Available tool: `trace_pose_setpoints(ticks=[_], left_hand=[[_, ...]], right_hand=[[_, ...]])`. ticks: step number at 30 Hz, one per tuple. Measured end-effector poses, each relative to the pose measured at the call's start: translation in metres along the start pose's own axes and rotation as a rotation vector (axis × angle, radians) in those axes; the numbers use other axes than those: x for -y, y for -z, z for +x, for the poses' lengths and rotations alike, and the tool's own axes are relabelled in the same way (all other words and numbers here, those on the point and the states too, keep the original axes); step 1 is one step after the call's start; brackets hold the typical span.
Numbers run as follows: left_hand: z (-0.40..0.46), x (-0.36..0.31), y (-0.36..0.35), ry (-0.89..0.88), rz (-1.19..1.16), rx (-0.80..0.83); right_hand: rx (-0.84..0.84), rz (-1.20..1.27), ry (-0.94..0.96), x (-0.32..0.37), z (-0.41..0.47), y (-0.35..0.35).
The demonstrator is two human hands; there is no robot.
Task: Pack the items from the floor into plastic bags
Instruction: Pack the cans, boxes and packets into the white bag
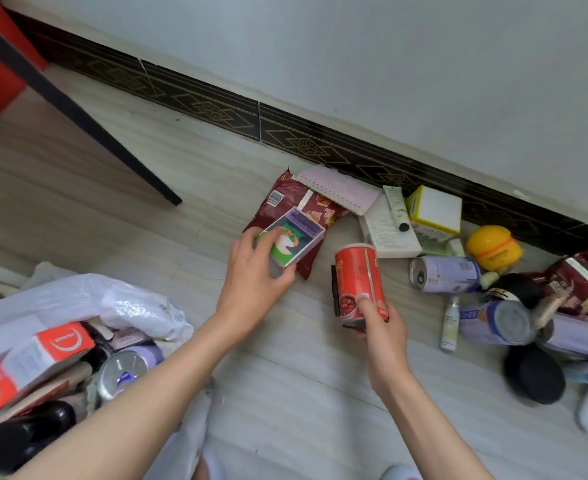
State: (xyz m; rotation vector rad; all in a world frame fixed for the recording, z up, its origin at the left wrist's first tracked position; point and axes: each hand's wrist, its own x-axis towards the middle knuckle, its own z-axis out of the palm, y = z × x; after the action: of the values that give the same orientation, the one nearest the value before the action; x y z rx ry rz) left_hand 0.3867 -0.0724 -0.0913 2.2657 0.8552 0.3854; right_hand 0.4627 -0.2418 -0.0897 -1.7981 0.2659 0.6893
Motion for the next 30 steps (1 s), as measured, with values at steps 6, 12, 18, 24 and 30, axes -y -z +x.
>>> trace_pose_setpoints(ticks=[6,12,18,24,30], left_hand=[[-0.077,0.007,0.09,0.085,0.004,-0.112],[-0.136,0.037,0.182,0.273,0.085,-0.204],[-0.193,0.062,0.241,0.37,0.111,-0.272],[-0.253,0.068,0.251,0.549,0.074,-0.572],[-0.299,0.102,0.215,0.806,0.109,-0.587]], right_hand=[[0.147,0.065,-0.052,0.005,-0.061,-0.016],[0.343,0.037,-0.053,0.015,-0.128,-0.038],[0.509,-0.078,-0.005,0.022,-0.17,-0.062],[0.666,-0.223,0.028,0.014,-0.198,-0.085],[0.775,-0.467,0.06,-0.01,-0.219,-0.092]])
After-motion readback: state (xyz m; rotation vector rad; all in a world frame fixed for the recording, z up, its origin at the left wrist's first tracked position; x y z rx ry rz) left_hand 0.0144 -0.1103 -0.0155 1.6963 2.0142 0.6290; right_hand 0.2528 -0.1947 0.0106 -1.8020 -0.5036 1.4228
